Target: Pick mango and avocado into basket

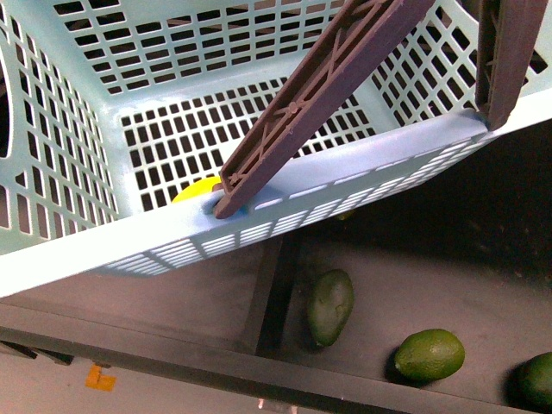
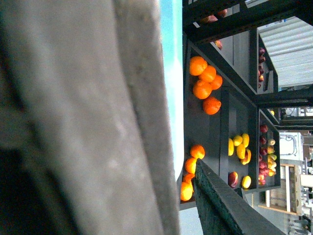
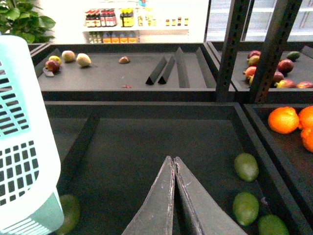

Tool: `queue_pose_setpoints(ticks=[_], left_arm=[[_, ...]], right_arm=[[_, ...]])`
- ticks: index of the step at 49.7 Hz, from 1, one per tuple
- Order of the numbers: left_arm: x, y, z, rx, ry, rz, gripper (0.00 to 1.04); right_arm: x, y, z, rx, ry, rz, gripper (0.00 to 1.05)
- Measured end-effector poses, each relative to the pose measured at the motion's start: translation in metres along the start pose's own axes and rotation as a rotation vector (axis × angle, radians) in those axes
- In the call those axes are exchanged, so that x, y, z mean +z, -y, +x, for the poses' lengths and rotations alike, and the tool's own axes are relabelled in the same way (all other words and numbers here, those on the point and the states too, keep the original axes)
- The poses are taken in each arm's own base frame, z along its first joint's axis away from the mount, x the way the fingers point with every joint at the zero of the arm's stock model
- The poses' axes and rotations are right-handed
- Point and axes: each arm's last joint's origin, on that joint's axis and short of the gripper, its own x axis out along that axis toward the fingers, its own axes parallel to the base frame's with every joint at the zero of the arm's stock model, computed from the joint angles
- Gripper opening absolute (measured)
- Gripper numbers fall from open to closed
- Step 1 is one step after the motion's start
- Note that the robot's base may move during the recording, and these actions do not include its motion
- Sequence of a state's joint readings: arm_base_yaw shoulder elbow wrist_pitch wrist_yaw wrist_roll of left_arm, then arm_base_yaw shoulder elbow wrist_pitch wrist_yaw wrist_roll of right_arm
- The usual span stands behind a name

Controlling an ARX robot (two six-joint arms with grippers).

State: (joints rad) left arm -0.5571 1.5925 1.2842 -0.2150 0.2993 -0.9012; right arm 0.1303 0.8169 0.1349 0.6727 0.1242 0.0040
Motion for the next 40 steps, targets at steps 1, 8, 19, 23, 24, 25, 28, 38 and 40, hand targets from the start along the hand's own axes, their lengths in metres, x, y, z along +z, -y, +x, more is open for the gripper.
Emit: queue_pose_setpoints(ticks=[1, 8, 19, 23, 24, 25, 28, 38, 40], left_arm=[[0.000, 0.000, 0.000, 0.000, 0.000, 0.000, 0.28], [0.000, 0.000, 0.000, -0.001, -0.001, 0.000, 0.28], [0.000, 0.000, 0.000, -0.004, -0.006, 0.000, 0.28], [0.000, 0.000, 0.000, -0.002, -0.003, 0.000, 0.28], [0.000, 0.000, 0.000, -0.001, -0.001, 0.000, 0.28], [0.000, 0.000, 0.000, 0.000, 0.000, 0.001, 0.28], [0.000, 0.000, 0.000, 0.000, -0.001, 0.001, 0.28], [0.000, 0.000, 0.000, 0.000, -0.001, 0.000, 0.28], [0.000, 0.000, 0.000, 0.000, -0.001, -0.001, 0.28]], right_arm=[[-0.001, 0.001, -0.001, 0.000, 0.000, 0.000, 0.02], [-0.005, 0.005, -0.009, -0.003, -0.002, 0.000, 0.02], [-0.010, 0.017, -0.021, -0.007, 0.000, 0.000, 0.02], [-0.012, 0.017, -0.024, -0.005, 0.000, 0.000, 0.02], [-0.013, 0.017, -0.025, -0.004, -0.001, 0.000, 0.02], [-0.013, 0.017, -0.026, -0.004, -0.002, 0.000, 0.02], [-0.016, 0.017, -0.028, -0.005, 0.000, 0.000, 0.02], [-0.017, 0.017, -0.034, -0.003, 0.021, 0.000, 0.02], [-0.016, 0.017, -0.036, -0.003, 0.022, 0.000, 0.02]])
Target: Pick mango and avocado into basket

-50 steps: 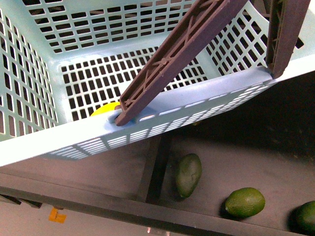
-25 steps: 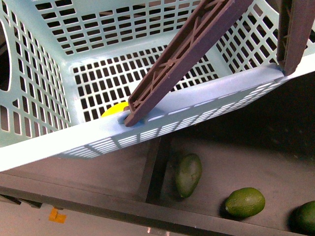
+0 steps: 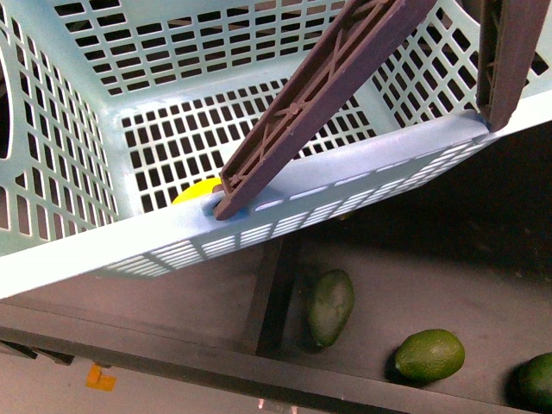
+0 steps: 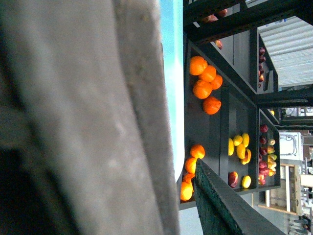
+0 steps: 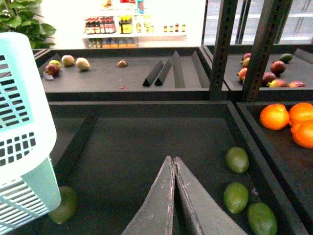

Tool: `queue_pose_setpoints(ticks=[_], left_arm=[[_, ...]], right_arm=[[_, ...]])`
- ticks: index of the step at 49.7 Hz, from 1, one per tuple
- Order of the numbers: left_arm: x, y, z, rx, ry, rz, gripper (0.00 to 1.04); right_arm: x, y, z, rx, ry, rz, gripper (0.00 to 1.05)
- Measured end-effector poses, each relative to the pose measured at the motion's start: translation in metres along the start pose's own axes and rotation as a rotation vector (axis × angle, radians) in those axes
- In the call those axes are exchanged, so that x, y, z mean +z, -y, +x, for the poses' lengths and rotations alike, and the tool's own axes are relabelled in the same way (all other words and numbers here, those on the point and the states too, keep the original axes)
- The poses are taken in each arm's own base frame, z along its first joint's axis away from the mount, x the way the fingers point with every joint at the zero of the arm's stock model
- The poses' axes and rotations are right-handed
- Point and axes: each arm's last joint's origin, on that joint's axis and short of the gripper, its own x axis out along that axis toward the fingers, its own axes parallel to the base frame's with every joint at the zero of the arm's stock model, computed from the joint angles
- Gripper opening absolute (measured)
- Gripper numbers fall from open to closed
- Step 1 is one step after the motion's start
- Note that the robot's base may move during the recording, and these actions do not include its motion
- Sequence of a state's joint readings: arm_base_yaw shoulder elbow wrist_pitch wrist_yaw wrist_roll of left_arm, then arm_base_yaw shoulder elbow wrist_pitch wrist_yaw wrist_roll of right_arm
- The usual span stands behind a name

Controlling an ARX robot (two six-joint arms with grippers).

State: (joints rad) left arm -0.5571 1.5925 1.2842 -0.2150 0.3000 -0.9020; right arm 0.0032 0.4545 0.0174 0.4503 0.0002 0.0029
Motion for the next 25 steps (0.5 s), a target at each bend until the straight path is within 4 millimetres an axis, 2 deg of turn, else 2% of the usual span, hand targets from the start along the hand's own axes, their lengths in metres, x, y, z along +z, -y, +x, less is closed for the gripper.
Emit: queue_pose_setpoints(ticks=[25], left_arm=[[0.000, 0.000, 0.000, -0.002, -0.002, 0.000, 0.28]], right_arm=[[0.001, 0.000, -0.012, 0.000, 0.005, 0.000, 0.02]])
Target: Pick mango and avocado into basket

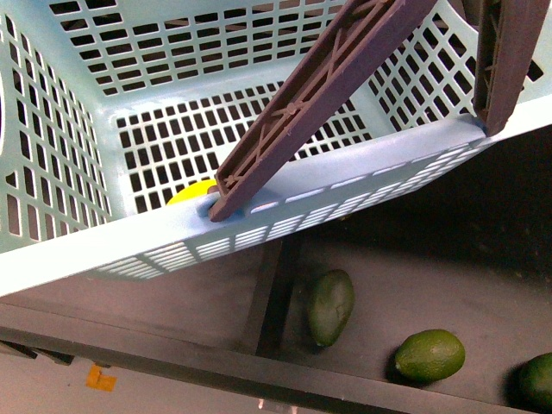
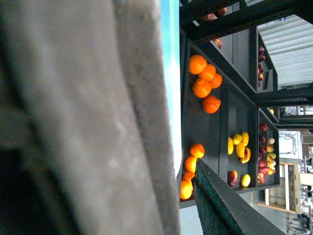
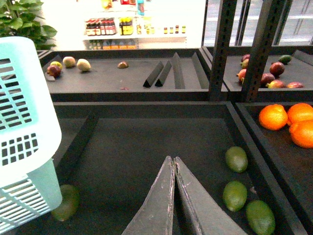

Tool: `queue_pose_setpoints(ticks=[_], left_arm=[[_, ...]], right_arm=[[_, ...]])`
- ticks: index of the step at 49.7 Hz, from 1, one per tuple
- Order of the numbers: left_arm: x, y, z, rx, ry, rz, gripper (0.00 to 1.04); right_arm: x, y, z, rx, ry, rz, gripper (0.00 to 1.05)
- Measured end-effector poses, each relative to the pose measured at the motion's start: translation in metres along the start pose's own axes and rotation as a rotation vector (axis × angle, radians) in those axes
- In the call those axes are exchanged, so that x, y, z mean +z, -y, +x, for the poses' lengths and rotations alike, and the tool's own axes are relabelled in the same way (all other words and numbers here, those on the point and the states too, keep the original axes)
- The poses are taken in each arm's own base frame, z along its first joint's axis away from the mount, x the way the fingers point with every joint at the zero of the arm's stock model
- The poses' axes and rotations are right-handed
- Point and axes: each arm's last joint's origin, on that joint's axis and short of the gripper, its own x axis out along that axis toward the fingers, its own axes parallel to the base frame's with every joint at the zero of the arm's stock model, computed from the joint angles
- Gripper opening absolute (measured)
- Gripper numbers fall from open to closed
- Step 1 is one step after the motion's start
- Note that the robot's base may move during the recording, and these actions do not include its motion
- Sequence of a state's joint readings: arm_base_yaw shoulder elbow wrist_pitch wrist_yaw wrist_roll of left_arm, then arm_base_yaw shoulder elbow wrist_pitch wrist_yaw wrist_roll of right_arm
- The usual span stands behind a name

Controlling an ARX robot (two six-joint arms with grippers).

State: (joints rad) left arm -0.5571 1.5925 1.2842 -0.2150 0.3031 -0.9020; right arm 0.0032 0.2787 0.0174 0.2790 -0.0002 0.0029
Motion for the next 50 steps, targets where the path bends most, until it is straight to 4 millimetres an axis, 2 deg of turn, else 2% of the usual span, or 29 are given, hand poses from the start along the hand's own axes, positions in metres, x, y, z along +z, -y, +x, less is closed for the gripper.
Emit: queue_pose_setpoints(ticks=[15, 22, 31, 50], left_arm=[[0.000, 0.000, 0.000, 0.000, 0.000, 0.000, 0.28], [0.000, 0.000, 0.000, 0.000, 0.000, 0.000, 0.28], [0.000, 0.000, 0.000, 0.000, 0.000, -0.001, 0.28], [0.000, 0.000, 0.000, 0.000, 0.000, 0.000, 0.28]], right_arm=[[-0.001, 0.000, -0.008, 0.000, 0.000, 0.000, 0.02], [-0.003, 0.000, -0.017, -0.001, -0.011, 0.000, 0.02], [-0.003, 0.000, -0.018, -0.001, -0.006, 0.000, 0.02], [-0.003, 0.000, -0.018, -0.001, -0.005, 0.000, 0.58]])
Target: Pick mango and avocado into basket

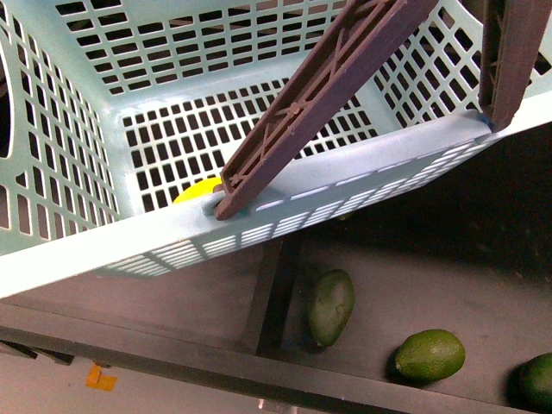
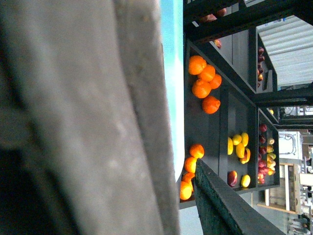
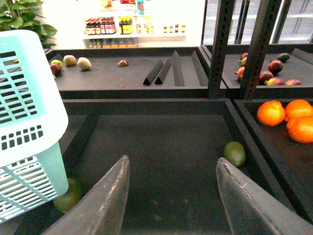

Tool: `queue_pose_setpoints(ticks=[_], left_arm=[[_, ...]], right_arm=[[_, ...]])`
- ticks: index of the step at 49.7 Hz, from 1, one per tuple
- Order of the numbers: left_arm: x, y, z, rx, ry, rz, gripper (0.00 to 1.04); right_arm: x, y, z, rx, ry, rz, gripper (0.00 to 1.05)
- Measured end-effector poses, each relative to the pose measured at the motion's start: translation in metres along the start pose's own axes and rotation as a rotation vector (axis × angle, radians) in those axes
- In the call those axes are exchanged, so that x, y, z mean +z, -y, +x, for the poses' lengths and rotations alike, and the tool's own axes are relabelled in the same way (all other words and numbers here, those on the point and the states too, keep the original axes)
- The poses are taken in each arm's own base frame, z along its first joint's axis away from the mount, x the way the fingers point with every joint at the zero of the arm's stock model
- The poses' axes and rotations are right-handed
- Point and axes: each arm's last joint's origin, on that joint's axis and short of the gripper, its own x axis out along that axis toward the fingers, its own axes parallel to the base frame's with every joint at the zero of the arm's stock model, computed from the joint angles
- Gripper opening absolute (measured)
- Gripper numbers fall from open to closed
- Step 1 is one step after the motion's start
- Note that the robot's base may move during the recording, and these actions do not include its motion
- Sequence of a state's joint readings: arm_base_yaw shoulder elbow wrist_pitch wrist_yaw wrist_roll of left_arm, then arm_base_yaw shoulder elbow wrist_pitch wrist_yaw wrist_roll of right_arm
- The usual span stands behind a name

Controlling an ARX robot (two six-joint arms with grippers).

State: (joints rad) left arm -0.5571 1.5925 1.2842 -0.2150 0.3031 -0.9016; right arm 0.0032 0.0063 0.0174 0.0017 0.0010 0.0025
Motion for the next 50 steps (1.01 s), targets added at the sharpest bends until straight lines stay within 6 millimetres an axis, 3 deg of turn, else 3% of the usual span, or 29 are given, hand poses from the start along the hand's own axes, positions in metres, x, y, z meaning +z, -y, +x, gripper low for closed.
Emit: queue_pose_setpoints(ticks=[5, 13, 26, 30, 33, 37, 43, 50], left_arm=[[0.000, 0.000, 0.000, 0.000, 0.000, 0.000, 0.28], [0.000, 0.000, 0.000, 0.000, 0.000, 0.000, 0.28], [0.000, 0.000, 0.000, 0.004, 0.007, -0.003, 0.28], [0.000, 0.001, 0.004, 0.039, 0.176, -0.089, 0.28], [0.005, -0.001, 0.007, 0.078, 0.413, -0.288, 0.28], [0.023, -0.015, 0.001, 0.110, 0.572, -0.471, 0.28], [0.048, -0.044, -0.002, 0.118, 0.632, -0.571, 0.28], [0.074, -0.094, 0.013, 0.174, 0.658, -0.648, 0.28]], right_arm=[[0.000, 0.000, 0.000, 0.000, 0.000, 0.000, 0.77], [0.000, 0.000, 0.000, 0.000, 0.000, 0.000, 0.97], [0.000, 0.000, 0.000, 0.000, 0.000, 0.000, 0.96], [0.000, 0.000, 0.000, 0.000, 0.000, 0.000, 0.96], [0.000, 0.000, 0.000, 0.002, 0.000, 0.000, 0.96], [0.000, 0.000, 0.000, -0.002, 0.000, 0.000, 0.96], [0.000, 0.000, 0.000, -0.001, 0.000, 0.000, 0.96], [0.000, 0.000, 0.000, -0.002, 0.000, 0.000, 0.96]])
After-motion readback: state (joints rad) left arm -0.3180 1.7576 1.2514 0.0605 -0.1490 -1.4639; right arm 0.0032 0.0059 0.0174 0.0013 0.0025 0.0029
